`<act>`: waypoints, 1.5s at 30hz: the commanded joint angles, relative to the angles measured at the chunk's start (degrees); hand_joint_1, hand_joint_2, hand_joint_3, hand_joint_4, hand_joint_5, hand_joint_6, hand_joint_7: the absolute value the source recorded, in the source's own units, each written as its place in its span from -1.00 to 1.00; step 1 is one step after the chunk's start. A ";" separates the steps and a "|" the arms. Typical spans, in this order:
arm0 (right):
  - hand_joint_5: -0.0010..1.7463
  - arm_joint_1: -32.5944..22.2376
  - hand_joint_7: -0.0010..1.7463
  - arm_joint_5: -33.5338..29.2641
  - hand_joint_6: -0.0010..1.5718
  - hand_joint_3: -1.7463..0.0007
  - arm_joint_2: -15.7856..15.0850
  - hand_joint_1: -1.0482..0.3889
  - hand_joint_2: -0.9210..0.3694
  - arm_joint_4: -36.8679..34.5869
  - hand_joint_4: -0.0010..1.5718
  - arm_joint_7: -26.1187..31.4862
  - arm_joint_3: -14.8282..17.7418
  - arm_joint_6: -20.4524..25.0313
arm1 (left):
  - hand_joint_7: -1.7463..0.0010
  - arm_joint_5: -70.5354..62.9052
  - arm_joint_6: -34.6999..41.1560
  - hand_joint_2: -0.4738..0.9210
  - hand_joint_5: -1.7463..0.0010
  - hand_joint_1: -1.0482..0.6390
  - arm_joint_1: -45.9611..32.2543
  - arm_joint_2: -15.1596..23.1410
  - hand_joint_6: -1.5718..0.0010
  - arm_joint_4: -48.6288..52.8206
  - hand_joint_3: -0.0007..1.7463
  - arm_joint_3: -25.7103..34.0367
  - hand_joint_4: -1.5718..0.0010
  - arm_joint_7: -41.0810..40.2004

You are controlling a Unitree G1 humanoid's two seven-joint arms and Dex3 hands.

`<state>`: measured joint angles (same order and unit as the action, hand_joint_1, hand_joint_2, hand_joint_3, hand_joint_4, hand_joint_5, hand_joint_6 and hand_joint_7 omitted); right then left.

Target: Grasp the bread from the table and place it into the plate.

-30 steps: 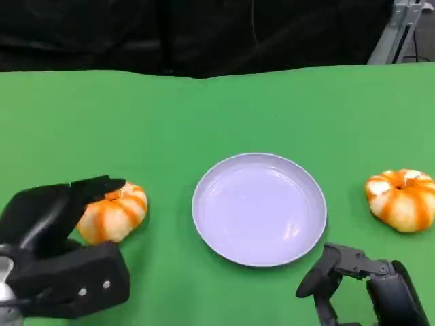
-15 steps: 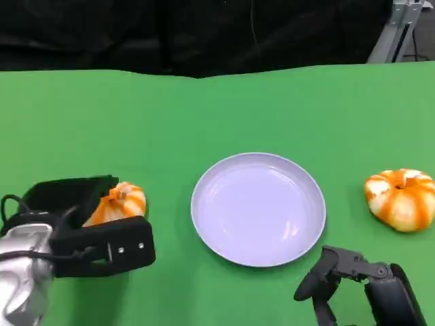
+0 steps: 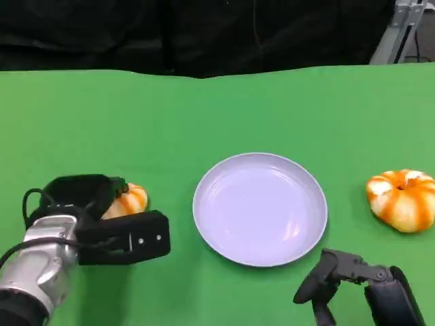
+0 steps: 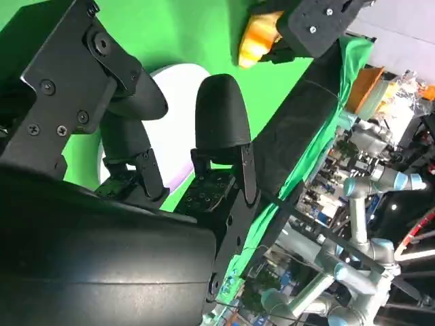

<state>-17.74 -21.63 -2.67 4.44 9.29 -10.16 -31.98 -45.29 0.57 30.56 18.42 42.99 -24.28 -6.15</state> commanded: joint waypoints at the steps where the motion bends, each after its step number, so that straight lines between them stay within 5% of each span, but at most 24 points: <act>1: 0.69 -0.78 0.41 -0.82 0.18 -0.74 0.13 0.64 0.20 1.81 0.16 0.46 -0.21 0.53 | -0.84 1.60 -7.79 1.00 -0.97 0.07 -1.12 1.15 0.14 1.29 -0.84 0.26 -0.06 -8.79; 7: 0.68 -0.84 0.41 -0.58 0.18 -0.71 0.13 0.66 0.17 2.36 0.14 0.07 -0.28 0.94 | -1.00 1.08 -11.43 0.99 -1.00 0.09 -1.14 2.76 0.24 -2.95 -0.73 0.75 -0.03 -14.78; 10: 0.67 -0.77 0.41 -0.85 0.18 -0.71 0.16 0.65 0.16 2.21 0.14 0.30 -0.28 1.03 | -1.00 0.80 -12.84 0.50 -1.00 0.09 -0.97 3.19 0.20 -5.71 0.04 0.91 -0.04 -16.29; 16: 0.69 -0.85 0.42 0.15 0.18 -0.71 0.55 0.68 0.14 2.17 0.15 0.14 -0.61 1.32 | -1.00 0.91 -14.83 0.34 -1.00 0.10 -0.53 3.08 0.15 -9.96 0.25 1.22 -0.04 -16.92; 29: 0.70 -2.04 0.42 0.13 0.15 -0.70 0.19 0.67 0.14 3.35 0.12 0.04 -0.72 1.22 | -0.93 1.82 -20.31 0.20 -1.00 0.10 2.80 -4.50 0.03 -8.13 0.45 -0.44 -0.13 -16.62; 45: 0.71 -3.63 0.40 0.56 0.14 -0.65 -0.15 0.68 0.09 4.69 0.10 -0.25 -0.98 0.52 | -1.00 1.07 -20.63 0.16 -1.00 0.14 10.33 -16.74 0.11 5.93 0.34 -5.31 -0.04 -17.98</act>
<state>-20.92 -22.11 -2.21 8.54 9.17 -11.53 -30.86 -44.40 -19.66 38.54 2.16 46.32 -29.13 -22.86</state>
